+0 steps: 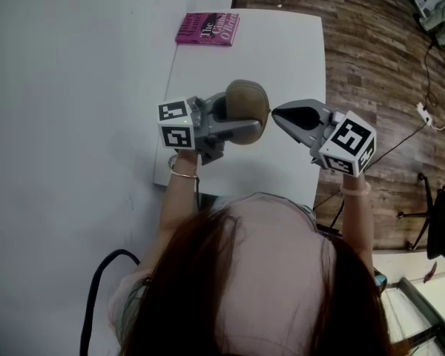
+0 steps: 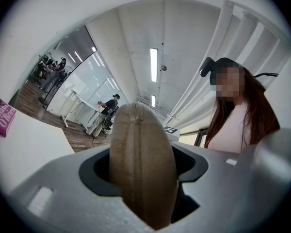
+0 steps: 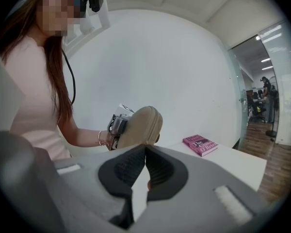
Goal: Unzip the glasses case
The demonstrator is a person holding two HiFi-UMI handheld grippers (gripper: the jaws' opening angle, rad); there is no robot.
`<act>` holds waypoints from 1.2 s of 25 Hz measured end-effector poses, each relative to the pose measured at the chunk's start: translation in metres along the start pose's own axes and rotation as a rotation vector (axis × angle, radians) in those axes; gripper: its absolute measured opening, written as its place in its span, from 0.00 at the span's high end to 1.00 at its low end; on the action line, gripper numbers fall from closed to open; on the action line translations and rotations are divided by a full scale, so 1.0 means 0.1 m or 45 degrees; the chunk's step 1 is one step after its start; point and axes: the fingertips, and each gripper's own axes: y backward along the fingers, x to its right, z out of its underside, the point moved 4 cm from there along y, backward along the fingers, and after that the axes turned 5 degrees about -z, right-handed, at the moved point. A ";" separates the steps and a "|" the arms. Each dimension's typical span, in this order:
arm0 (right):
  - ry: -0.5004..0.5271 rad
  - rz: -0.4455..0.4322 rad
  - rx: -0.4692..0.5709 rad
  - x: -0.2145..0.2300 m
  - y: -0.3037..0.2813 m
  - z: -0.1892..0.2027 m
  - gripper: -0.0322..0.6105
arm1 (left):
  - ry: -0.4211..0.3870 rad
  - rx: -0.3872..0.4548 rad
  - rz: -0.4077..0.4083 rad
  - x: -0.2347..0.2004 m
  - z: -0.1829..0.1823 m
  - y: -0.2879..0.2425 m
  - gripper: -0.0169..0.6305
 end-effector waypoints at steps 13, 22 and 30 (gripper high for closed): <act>-0.017 -0.012 -0.014 -0.02 -0.05 0.06 0.94 | 0.088 0.160 0.017 -0.07 -0.11 0.05 0.51; -0.020 -0.021 -0.030 -0.03 -0.07 0.09 0.94 | 0.149 0.264 0.021 -0.13 -0.15 0.11 0.51; -0.036 -0.029 -0.039 -0.06 -0.10 0.13 0.94 | 0.175 0.339 0.016 -0.16 -0.20 0.16 0.51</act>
